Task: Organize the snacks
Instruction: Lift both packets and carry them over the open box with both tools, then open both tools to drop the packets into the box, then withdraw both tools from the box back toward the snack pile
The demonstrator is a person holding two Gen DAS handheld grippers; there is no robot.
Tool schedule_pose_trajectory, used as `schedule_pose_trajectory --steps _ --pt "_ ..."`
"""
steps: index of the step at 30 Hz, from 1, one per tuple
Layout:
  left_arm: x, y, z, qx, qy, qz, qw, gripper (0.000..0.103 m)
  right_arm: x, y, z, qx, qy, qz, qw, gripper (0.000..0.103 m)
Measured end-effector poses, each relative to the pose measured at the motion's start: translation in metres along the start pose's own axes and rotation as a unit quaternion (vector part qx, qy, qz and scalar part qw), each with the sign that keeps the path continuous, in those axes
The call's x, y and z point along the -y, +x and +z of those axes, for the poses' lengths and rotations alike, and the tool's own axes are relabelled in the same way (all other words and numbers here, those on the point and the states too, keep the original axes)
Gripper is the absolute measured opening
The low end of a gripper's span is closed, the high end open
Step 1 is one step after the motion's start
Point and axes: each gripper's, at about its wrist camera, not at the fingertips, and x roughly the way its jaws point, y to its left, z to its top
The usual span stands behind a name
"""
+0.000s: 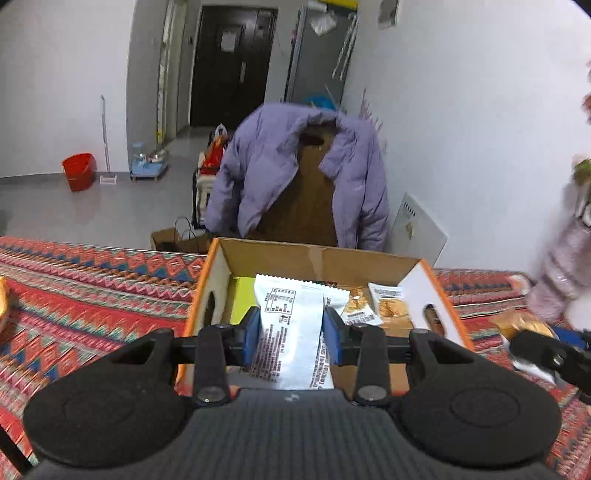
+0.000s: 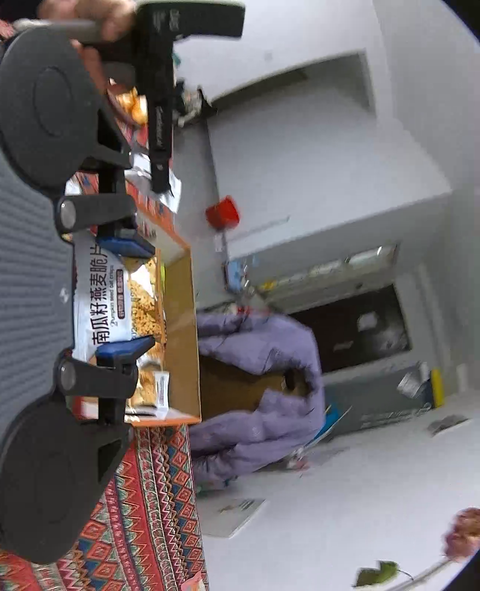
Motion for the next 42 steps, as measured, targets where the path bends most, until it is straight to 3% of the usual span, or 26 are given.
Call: schedule_pose_trajectory --steps 5,8,16,20,29,35,42 --pt "-0.001 0.074 0.0 -0.048 -0.01 0.021 0.9986 0.037 0.011 0.087 -0.008 -0.041 -0.04 -0.075 0.995 0.045" --pt "-0.001 0.096 -0.009 -0.056 0.004 0.025 0.9981 0.037 0.017 0.119 -0.026 -0.064 -0.051 -0.098 0.992 0.045" --pt "-0.002 0.132 -0.032 -0.088 0.017 0.026 0.9957 0.04 0.02 0.155 -0.048 -0.092 -0.086 -0.127 0.984 0.046" --pt "0.001 0.128 -0.037 -0.095 0.038 0.013 0.9947 0.048 0.019 0.153 -0.05 -0.09 -0.102 -0.134 0.982 0.055" --pt "-0.002 0.068 -0.017 -0.062 0.051 0.022 0.9965 0.05 0.016 0.097 -0.015 -0.068 -0.062 -0.101 0.991 0.058" --pt "-0.015 -0.028 -0.027 0.0 0.069 0.008 0.9976 0.06 -0.005 0.022 -0.014 -0.048 -0.073 -0.059 0.994 0.072" --pt "-0.026 -0.147 -0.08 0.062 0.082 0.0 0.9947 0.074 -0.037 -0.076 -0.044 -0.004 -0.083 -0.03 0.996 0.082"
